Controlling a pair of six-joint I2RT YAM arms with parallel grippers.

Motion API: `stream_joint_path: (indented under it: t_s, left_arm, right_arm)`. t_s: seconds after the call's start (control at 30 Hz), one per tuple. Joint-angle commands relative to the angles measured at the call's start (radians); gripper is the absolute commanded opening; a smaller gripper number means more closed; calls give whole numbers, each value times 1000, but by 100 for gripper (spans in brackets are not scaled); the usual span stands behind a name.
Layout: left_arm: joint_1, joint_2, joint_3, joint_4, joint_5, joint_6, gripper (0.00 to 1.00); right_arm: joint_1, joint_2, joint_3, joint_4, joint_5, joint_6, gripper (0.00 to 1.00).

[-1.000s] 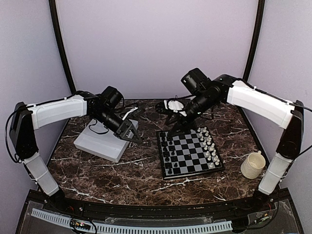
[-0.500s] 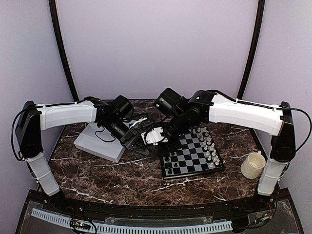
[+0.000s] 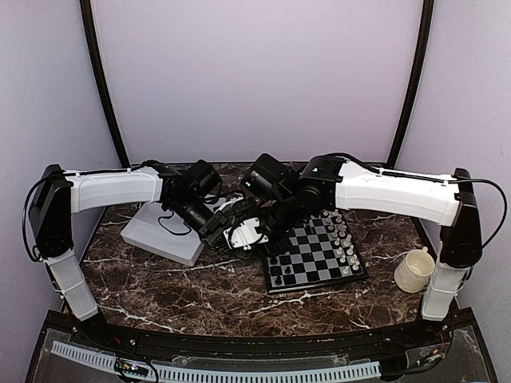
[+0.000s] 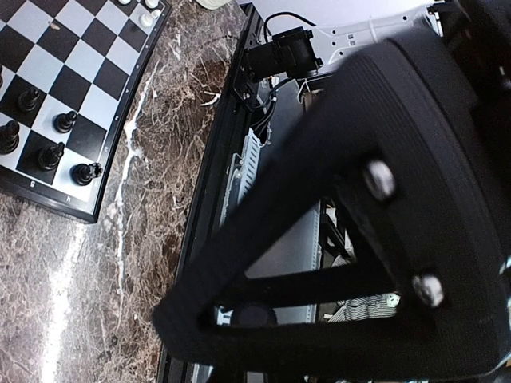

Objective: Set up the chess pieces on the board

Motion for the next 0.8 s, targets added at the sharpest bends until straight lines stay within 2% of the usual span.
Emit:
stream_joint_path:
  t_s: [0.0,0.17,0.37,0.47,0.53,0.57,0.77]
  left_arm:
    - [-4,10,21,-29,-5,-13,0]
    - [-4,30,40,-38,-16,-16,0]
    - [-4,36,54,-24,-25,-30,0]
    - [-3,35,56,-25,-27,-32,0]
    - [-2,36,54,-25,-18,-32,0]
    - [-3,37,53,-26,-8,-31,0]
    - [-3,38,55,-27,1,-29,0]
  right_arm:
    - [28,-3,32,-7,26,-2,38]
    - [39,-13,28,-10,41,2,32]
    - [46,-16,2,5,47,12,16]
    - [46,-17,-27,28,56,17,16]
    - [46,-19,-40,48,61,28,24]
    - [46,-18,-43,53,62,31,25]
    - [46,-10,-27,57,62,39,14]
